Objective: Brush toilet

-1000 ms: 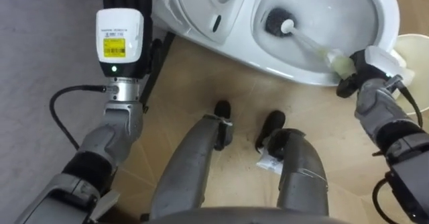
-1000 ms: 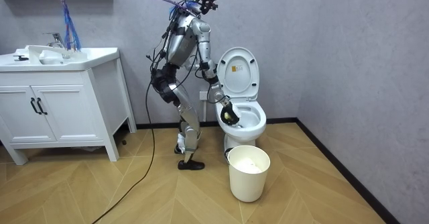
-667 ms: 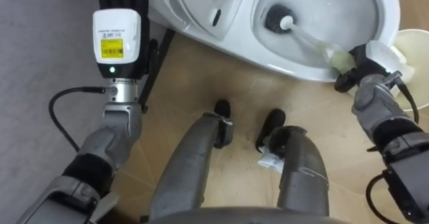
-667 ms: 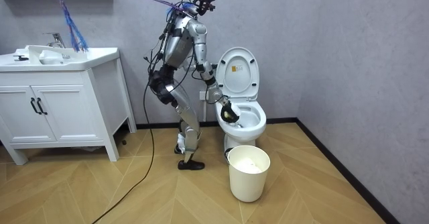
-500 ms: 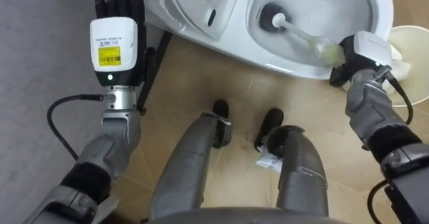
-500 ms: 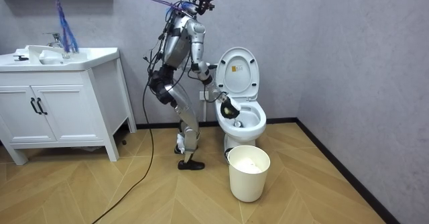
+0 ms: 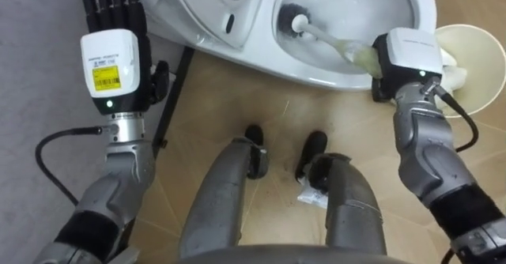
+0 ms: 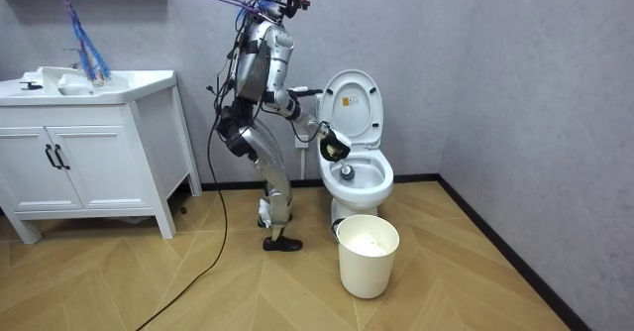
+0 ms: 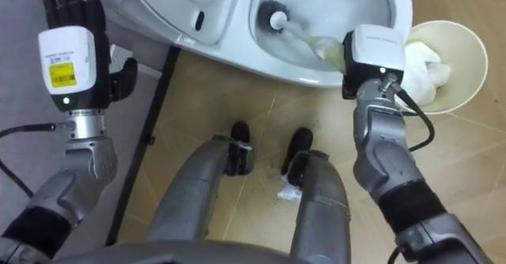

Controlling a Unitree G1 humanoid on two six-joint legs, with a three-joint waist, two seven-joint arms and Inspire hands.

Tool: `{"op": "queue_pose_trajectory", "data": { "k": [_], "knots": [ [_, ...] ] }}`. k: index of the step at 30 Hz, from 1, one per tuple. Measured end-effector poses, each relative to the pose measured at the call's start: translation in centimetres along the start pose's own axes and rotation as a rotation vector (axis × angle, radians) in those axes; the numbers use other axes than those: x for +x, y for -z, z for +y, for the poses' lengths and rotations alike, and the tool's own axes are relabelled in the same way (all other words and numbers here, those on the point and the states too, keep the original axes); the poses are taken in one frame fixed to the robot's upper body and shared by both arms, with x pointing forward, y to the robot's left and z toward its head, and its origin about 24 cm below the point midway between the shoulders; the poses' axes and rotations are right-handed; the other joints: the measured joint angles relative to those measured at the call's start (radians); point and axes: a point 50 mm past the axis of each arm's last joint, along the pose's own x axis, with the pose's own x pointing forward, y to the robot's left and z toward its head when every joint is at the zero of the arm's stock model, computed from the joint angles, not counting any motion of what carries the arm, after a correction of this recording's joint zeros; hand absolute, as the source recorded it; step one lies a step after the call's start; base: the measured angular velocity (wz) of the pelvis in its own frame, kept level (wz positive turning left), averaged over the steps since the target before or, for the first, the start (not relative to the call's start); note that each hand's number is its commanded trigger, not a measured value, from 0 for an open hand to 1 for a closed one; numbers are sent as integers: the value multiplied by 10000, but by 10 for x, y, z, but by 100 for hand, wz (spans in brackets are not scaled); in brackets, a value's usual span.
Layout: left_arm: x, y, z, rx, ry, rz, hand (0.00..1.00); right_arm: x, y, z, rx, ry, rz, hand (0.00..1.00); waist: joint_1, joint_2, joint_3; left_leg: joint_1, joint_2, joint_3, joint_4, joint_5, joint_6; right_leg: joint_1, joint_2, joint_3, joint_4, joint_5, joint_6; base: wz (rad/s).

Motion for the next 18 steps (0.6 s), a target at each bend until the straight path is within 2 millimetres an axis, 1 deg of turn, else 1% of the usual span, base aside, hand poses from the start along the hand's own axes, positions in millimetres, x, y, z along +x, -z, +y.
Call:
{"op": "queue_pose_trajectory", "data": {
  "k": [3,6,8,10,12,14,15,16,18],
  "knots": [
    [-5,3,-1,-29,130,237,0,-7,-1,2,88,-180,-110,100,-34,-1,0,3,0,-52,-36,11,-24,-3,37,0,-27,-32,33,0],
    [-9,5,-1,17,233,309,0,-12,0,4,115,-316,-147,100,-61,-9,0,-2,-2,-113,-39,-4,-53,-11,67,-3,-26,-50,0,0],
    [-9,6,-1,12,235,372,0,-12,1,3,-54,-231,-149,100,-65,-9,0,-20,-3,-154,-25,-15,-68,-20,71,-29,-10,-68,-26,4],
    [-9,7,1,-67,178,520,0,-12,6,3,-254,-168,-101,100,-163,-9,-1,-103,-52,-288,-23,-7,-79,-16,25,-174,-3,-99,-75,17],
    [-11,10,0,-5,248,599,0,-10,11,9,-480,-227,-17,100,-246,-42,6,-98,-76,-361,-15,10,-121,35,7,-248,6,-106,-107,16],
    [-13,10,0,-13,314,608,0,-5,19,19,-741,-455,65,100,-342,-86,26,-75,-182,-393,15,21,-101,42,-137,-288,188,-201,-108,16],
    [-13,10,0,-36,300,576,0,-2,28,26,-820,-625,312,100,-383,-107,31,-67,-262,-419,92,14,-54,35,-225,-293,355,-323,-70,16],
    [-12,10,0,-32,277,562,0,0,31,29,-804,-691,415,100,-388,-123,33,-67,-287,-423,139,3,-34,31,-263,-304,426,-381,-54,18],
    [-12,13,0,-3,412,607,0,11,38,32,-488,-785,625,100,-395,-251,90,-58,-417,-452,258,-44,1,-38,-430,-310,710,-543,-10,13]
  ]
}}
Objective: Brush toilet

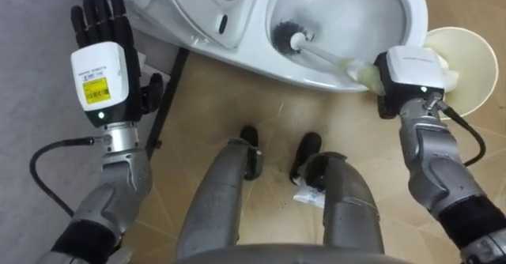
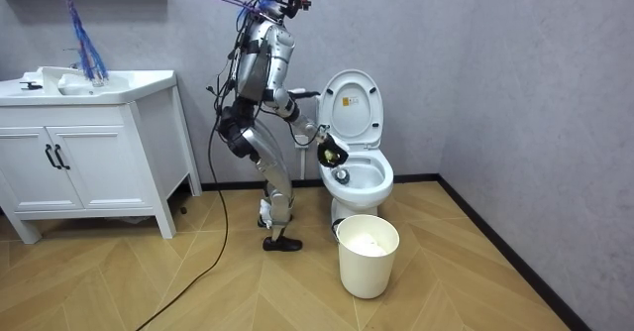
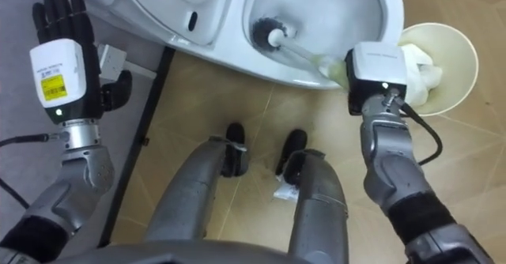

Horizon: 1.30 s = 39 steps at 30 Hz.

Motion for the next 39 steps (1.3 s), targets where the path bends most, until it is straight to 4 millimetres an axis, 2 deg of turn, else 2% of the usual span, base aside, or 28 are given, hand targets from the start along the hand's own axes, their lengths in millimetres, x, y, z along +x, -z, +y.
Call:
{"op": "queue_pose_trajectory", "data": {
  "k": [1,5,7,9,14,19,26,31,35,39],
  "knots": [
    [3,0,-1,98,83,-133,0,8,3,0,102,-102,124,100,39,-55,36,-4,-14,5,9,-6,11,-6,-21,-2,14,-5,9,7],
    [8,1,-5,272,421,-138,0,25,14,-2,733,-508,755,100,154,-66,46,-34,-74,10,81,-76,78,-18,-100,-6,116,-63,105,8],
    [13,-3,-9,304,608,-149,0,31,23,1,1291,-835,1293,100,216,-56,54,-42,-193,3,92,-73,147,-42,-266,-59,248,-116,137,11],
    [16,-9,-11,205,709,-372,0,30,29,7,1731,-1079,1700,100,311,-41,63,-48,-264,3,104,-99,192,-45,-373,-99,335,-207,176,13],
    [17,-16,-13,58,787,-591,0,29,33,14,2364,-1006,2248,100,387,64,161,-125,-377,-4,150,-157,291,-114,-505,-101,440,-308,270,5],
    [15,-15,-14,-123,803,-587,0,29,33,14,3034,-705,2603,100,398,82,172,-161,-373,-1,170,-193,339,-133,-515,-100,433,-334,317,0],
    [17,-16,-15,-240,663,-531,0,30,31,12,5662,-132,3512,100,438,85,182,-234,-351,196,123,-177,330,-414,-521,145,554,-329,310,-6],
    [16,-12,-15,-335,519,-298,0,32,31,8,7437,95,3937,100,264,50,203,-293,-409,343,149,-154,334,-629,-598,347,815,-356,302,-2],
    [16,-14,-16,-430,321,-177,0,35,26,1,7570,429,3692,100,16,54,200,-403,-541,311,174,-70,351,-768,-752,327,991,-383,304,10],
    [15,-14,-17,-435,301,-80,0,37,17,-10,6173,1002,2748,100,12,51,194,-394,-495,428,248,-70,392,-772,-717,367,971,-338,294,-9]
  ]
}}
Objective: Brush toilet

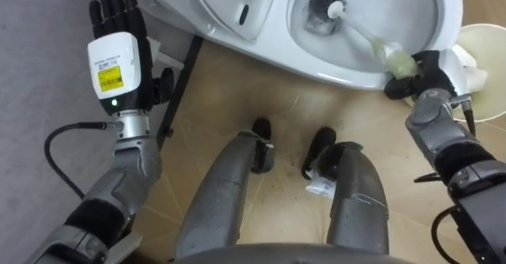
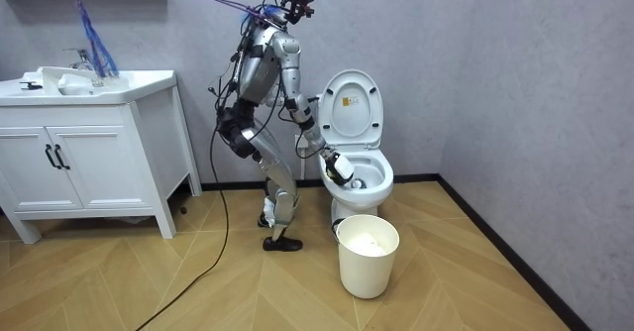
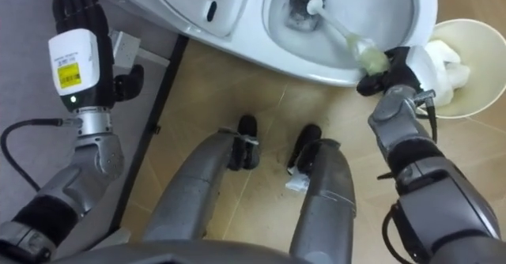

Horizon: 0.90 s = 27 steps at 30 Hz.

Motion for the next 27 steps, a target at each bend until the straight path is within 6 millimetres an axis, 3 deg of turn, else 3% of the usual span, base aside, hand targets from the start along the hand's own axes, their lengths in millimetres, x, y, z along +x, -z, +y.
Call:
{"op": "queue_pose_trajectory", "data": {
  "k": [7,10,12,13,16,21,27],
  "knots": [
    [1,0,2,80,-32,-3,0,-9,-33,4,-3005,490,-2225,100,201,85,-56,21,434,3,230,-87,-115,197,524,4,-417,338,-128,-20],
    [3,-4,2,18,14,-178,0,-15,-40,11,-4355,329,-2895,100,364,241,-111,215,731,-100,190,-132,-294,577,905,-90,-922,591,-241,-20],
    [3,-3,2,42,100,-169,0,-18,-37,16,-4860,-73,-2851,100,371,449,-196,383,826,-221,157,-151,-345,888,1011,-236,-1141,626,-270,3],
    [3,-3,2,53,124,-164,0,-20,-33,17,-5220,-171,-2839,100,374,576,-246,453,837,-265,103,-134,-368,1004,1023,-300,-1210,623,-268,9],
    [3,-2,3,143,103,-113,0,-21,-27,17,-5749,-477,-2661,100,412,704,-281,544,827,-247,-35,-96,-421,1048,1019,-262,-1243,573,-207,1],
    [4,-3,4,95,47,-149,0,-25,-16,20,-5925,-994,-2417,100,384,697,-277,567,831,-345,-113,-52,-505,1094,1021,-367,-1233,478,-302,7],
    [10,-8,12,-123,-266,-549,0,-29,-30,11,-6271,-944,-3027,100,326,583,-226,486,840,-346,-144,-70,-528,1000,1026,-373,-1218,413,-324,1]
  ]
}}
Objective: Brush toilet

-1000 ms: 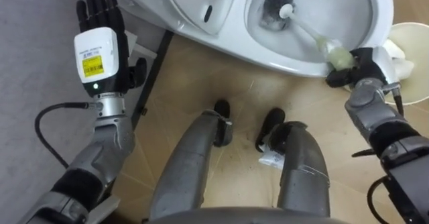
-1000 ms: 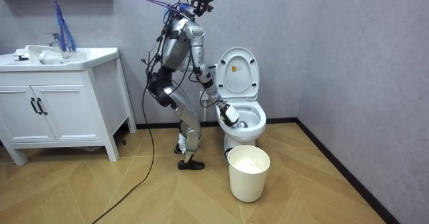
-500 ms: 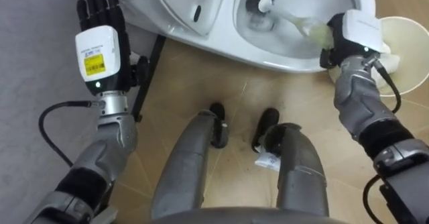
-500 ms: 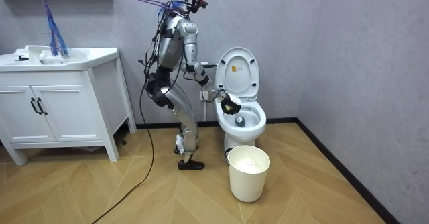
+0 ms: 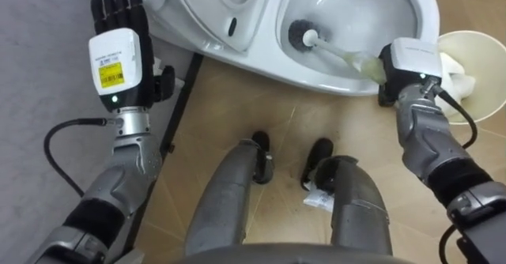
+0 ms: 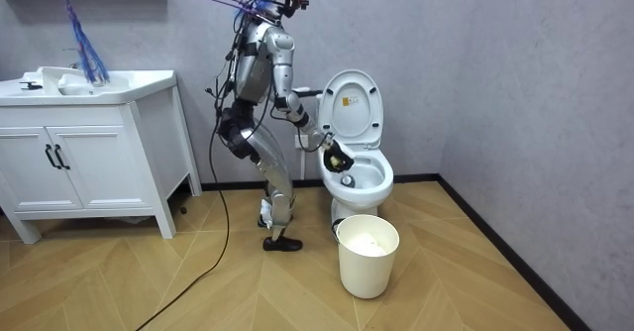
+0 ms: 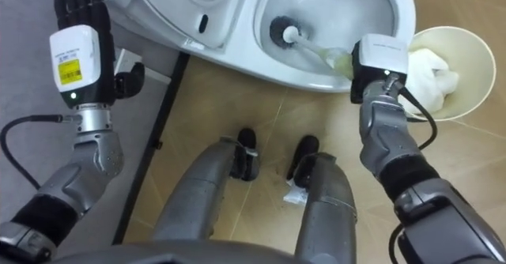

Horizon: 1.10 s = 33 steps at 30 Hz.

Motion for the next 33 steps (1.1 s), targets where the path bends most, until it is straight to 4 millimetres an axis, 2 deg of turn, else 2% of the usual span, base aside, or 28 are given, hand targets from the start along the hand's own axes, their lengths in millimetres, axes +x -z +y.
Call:
{"op": "queue_pose_trajectory", "data": {
  "k": [1,6,11,13,15,19,22,25,28,33],
  "knots": [
    [2,-1,3,-44,-90,-130,0,-2,-2,-2,-106,26,-88,100,-18,-28,-9,-4,-6,2,-1,-1,1,-1,0,2,-2,25,-56,0],
    [6,1,9,4,-308,-395,0,-6,-4,-8,-432,11,-314,100,-41,-185,-35,29,-16,3,3,-70,67,5,15,26,-33,20,-52,0],
    [6,7,10,76,-277,-213,0,-3,0,-6,5,-186,-106,100,-32,-453,0,61,-18,61,44,-111,100,8,21,99,-15,-4,-8,-2],
    [6,9,11,180,-309,-252,0,0,6,-3,611,-302,135,100,-34,-603,29,60,-44,64,39,-108,105,-24,-8,111,27,-18,9,2],
    [6,10,12,260,-377,-280,0,5,13,-1,1688,-383,526,100,-94,-724,91,70,-139,58,19,-84,142,-45,-107,109,123,-69,60,9],
    [6,11,12,445,-414,-369,0,16,21,-13,4855,-1,1333,100,-306,-1035,192,-52,-341,144,7,-54,211,-345,-349,233,481,-148,105,7],
    [1,12,10,507,-425,-318,0,20,32,-20,6896,513,2065,100,-483,-1052,199,-147,-381,193,60,-20,267,-460,-386,318,555,-157,148,2],
    [-1,12,9,468,-395,-249,0,20,32,-19,8459,484,2409,100,-672,-1053,199,-239,-381,251,99,-31,304,-572,-427,324,595,-159,160,0],
    [-2,8,8,323,-490,-205,0,19,33,-18,9484,521,2725,100,-864,-1050,197,-395,-569,415,95,27,400,-904,-702,433,949,-250,204,8],
    [-2,7,4,237,-487,-82,0,18,33,-15,10400,461,3073,100,-1029,-1046,195,-429,-693,438,199,55,467,-979,-842,497,1123,-306,268,3]
  ]
}}
